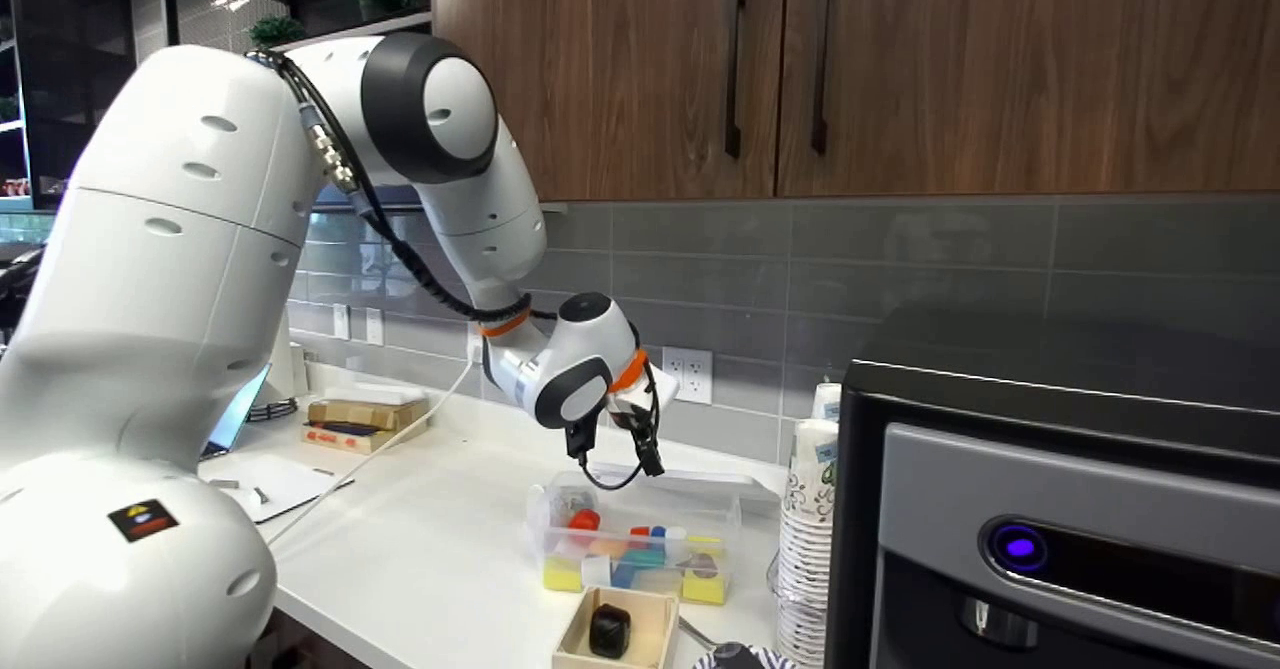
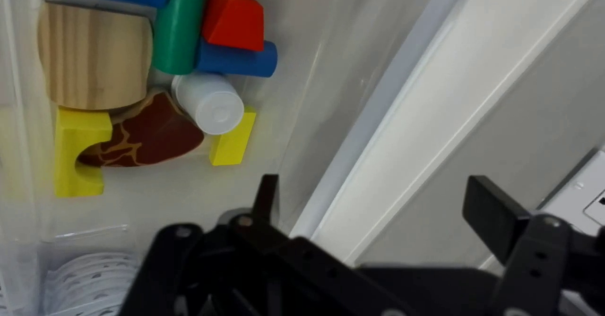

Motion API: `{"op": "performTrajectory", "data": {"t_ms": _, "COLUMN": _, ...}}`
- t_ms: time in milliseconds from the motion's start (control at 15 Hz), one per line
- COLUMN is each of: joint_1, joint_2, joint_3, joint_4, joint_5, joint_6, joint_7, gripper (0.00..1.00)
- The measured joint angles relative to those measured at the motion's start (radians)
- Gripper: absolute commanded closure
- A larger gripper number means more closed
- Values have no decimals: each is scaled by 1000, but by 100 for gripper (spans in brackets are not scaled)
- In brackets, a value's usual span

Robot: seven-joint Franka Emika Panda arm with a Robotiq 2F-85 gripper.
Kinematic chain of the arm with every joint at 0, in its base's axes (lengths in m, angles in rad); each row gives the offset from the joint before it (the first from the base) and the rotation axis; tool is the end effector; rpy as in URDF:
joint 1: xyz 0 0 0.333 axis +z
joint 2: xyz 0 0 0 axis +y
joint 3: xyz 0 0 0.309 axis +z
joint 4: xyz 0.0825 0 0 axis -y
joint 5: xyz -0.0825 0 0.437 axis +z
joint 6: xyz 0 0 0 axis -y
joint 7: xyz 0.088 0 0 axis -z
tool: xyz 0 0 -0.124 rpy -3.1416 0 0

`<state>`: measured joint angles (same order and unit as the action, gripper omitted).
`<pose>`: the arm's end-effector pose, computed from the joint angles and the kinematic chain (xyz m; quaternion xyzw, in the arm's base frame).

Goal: Put the lid on the bowl

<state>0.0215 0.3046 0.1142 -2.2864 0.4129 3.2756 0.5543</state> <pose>0.6094 0.0416 0.2286 -0.8569 0.3952 -0.2874 0.1644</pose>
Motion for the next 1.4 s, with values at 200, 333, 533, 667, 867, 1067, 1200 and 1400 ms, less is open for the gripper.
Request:
{"op": "performTrajectory", "data": {"t_ms": 200, "joint_1": -26, "joint_2": 60, "joint_3": 10, "joint_4": 59, "joint_5": 0, "joint_6": 0, "joint_7": 20, "gripper": 0}}
{"op": "performTrajectory", "data": {"t_ms": 333, "joint_1": -33, "joint_2": 99, "joint_3": 8, "joint_4": 95, "joint_5": 4, "joint_6": 0, "joint_7": 28, "gripper": 0}}
{"op": "performTrajectory", "data": {"t_ms": 533, "joint_1": -33, "joint_2": 154, "joint_3": -4, "joint_4": 147, "joint_5": 23, "joint_6": -4, "joint_7": 30, "gripper": 0}}
{"op": "performTrajectory", "data": {"t_ms": 667, "joint_1": -32, "joint_2": 187, "joint_3": -11, "joint_4": 181, "joint_5": 32, "joint_6": -7, "joint_7": 30, "gripper": 0}}
{"op": "performTrajectory", "data": {"t_ms": 867, "joint_1": -30, "joint_2": 231, "joint_3": -19, "joint_4": 228, "joint_5": 37, "joint_6": -13, "joint_7": 31, "gripper": 0}}
{"op": "performTrajectory", "data": {"t_ms": 1067, "joint_1": -22, "joint_2": 270, "joint_3": -33, "joint_4": 274, "joint_5": 42, "joint_6": -19, "joint_7": 33, "gripper": 28}}
{"op": "performTrajectory", "data": {"t_ms": 1200, "joint_1": -13, "joint_2": 292, "joint_3": -42, "joint_4": 301, "joint_5": 43, "joint_6": -20, "joint_7": 33, "gripper": 42}}
{"op": "performTrajectory", "data": {"t_ms": 1400, "joint_1": -2, "joint_2": 319, "joint_3": -47, "joint_4": 332, "joint_5": 46, "joint_6": -20, "joint_7": 33, "gripper": 67}}
